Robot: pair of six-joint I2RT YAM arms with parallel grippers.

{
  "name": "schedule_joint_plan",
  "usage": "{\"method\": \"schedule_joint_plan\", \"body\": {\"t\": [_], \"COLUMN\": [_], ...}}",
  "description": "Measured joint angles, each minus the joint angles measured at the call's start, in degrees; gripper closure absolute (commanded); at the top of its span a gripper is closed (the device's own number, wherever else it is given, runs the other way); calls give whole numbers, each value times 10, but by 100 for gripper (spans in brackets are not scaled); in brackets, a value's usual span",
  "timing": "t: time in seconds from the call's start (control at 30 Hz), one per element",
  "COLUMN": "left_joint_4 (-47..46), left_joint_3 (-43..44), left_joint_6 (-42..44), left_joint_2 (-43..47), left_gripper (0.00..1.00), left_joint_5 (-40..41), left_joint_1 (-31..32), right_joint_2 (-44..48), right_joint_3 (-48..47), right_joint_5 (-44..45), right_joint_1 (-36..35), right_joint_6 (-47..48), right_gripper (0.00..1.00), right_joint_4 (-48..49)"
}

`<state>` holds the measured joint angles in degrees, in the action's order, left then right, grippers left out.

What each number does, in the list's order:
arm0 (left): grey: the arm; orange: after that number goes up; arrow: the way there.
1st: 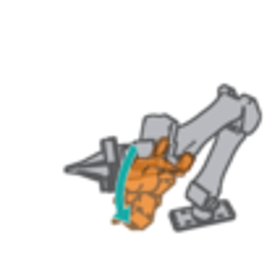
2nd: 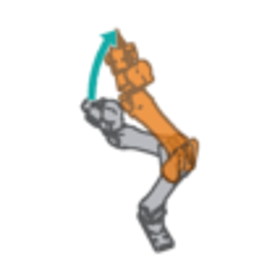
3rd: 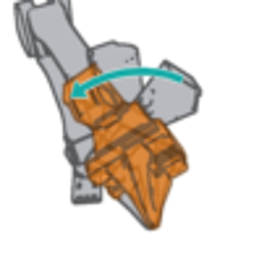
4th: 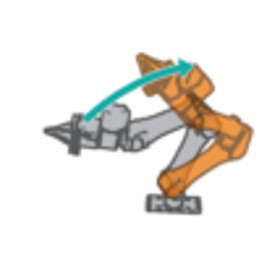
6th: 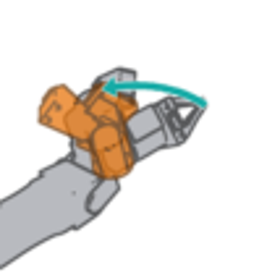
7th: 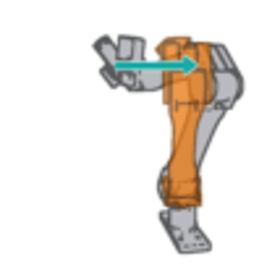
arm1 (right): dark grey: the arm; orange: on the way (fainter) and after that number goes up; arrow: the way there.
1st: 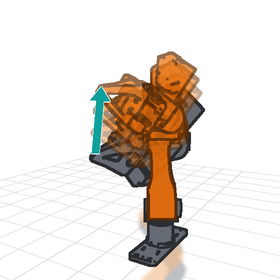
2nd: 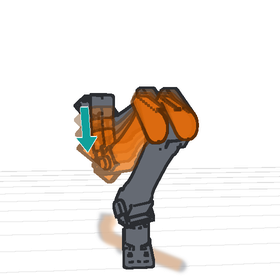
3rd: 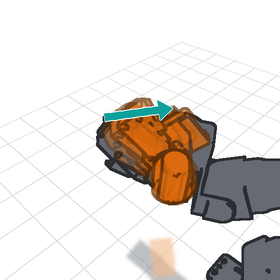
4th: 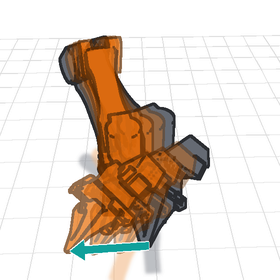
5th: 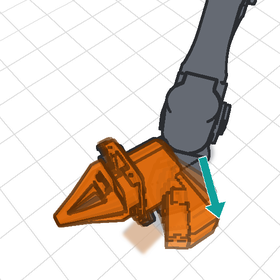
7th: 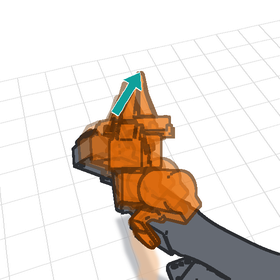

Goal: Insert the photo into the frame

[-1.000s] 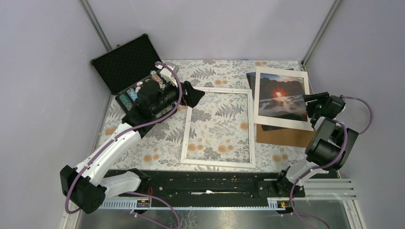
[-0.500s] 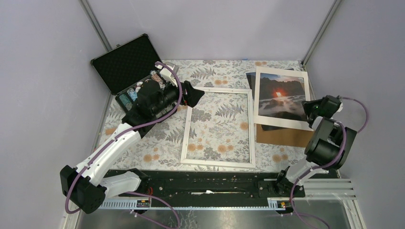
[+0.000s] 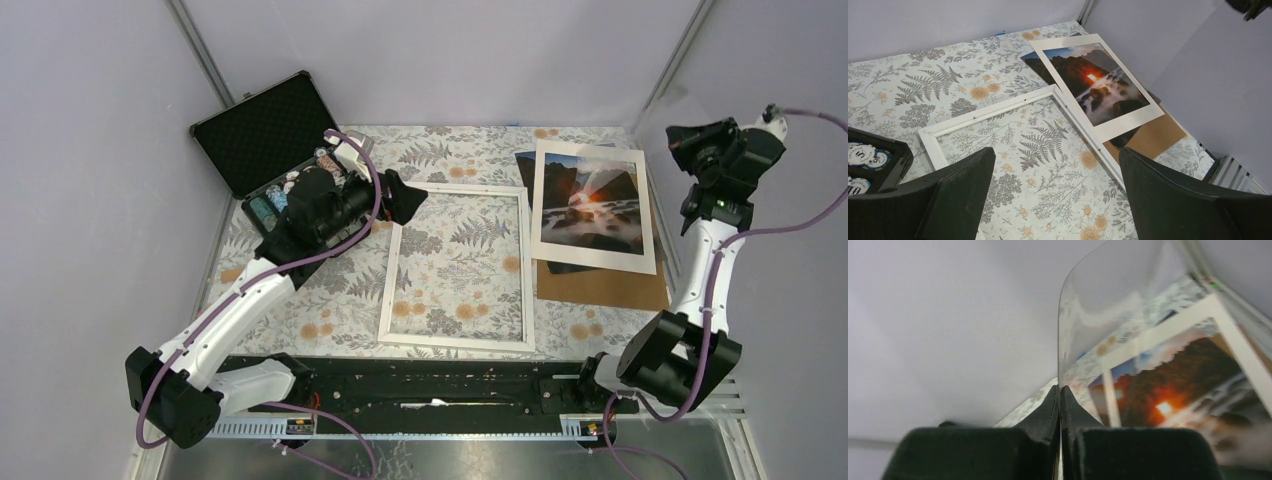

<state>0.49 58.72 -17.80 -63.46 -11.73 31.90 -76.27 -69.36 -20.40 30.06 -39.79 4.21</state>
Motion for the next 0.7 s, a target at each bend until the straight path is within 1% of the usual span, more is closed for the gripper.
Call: {"method": "schedule_joint_plan", "body": {"t": [0.2, 0.4, 0.57, 0.7], "left_joint_4": [3, 3, 2, 2], "left_joint_3": [0, 0, 0, 0], "left_joint_6": [0, 0, 0, 0], "left_joint_2": [13, 42, 68, 79], "left_gripper": [1, 1, 1, 1], "left_joint_5": [4, 19, 37, 52], "left_joint_1": [-3, -5, -7, -9], "right_joint_2": [7, -13, -15, -13], "right_joint_3": [-99, -181, -198, -186], "right_joint_5": [-81, -162, -201, -219], "right_joint_1": [-65, -150, -203, -211], "right_joint_6": [-47, -126, -193, -261], "right_gripper": [100, 100, 100, 100], "right_joint_4": [-56, -62, -43, 12]}}
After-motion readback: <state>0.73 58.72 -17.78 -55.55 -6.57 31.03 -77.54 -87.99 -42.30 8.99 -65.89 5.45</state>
